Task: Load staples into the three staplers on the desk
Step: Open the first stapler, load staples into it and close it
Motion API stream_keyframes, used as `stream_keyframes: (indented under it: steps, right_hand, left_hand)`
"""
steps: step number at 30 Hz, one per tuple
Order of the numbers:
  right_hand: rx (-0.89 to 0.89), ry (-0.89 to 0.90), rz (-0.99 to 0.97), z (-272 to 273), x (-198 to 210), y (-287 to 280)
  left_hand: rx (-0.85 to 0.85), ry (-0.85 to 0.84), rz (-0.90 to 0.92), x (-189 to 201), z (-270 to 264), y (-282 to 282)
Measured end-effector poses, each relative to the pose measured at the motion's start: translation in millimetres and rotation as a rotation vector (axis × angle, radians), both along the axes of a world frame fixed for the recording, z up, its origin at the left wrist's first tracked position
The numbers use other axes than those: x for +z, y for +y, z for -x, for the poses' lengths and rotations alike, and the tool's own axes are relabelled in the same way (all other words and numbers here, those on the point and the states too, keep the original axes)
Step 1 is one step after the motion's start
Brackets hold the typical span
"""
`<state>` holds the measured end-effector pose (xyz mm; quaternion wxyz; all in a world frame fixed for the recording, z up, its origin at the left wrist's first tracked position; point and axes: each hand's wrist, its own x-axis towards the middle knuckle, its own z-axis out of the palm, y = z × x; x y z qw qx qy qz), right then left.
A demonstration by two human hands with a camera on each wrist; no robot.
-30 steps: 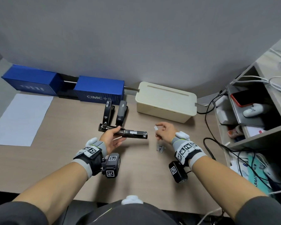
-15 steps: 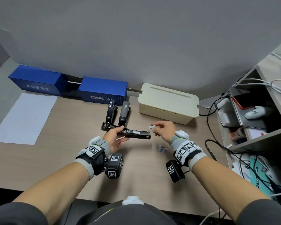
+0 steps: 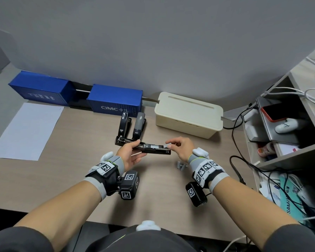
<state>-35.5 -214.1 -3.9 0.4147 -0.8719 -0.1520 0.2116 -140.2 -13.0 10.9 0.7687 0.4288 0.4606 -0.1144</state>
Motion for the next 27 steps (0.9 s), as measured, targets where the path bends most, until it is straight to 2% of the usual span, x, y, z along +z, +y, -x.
stream_keyframes:
  steps: [15, 27]
  right_hand:
    - [-0.004, 0.068, -0.069, 1.2, -4.0, -4.2]
    - [-0.007, 0.055, -0.033, 2.0, -7.9, -2.2]
  left_hand:
    - [0.013, 0.002, 0.006, 0.4, -1.1, -3.4]
    - [-0.002, -0.013, 0.025, 3.4, -2.3, -8.0]
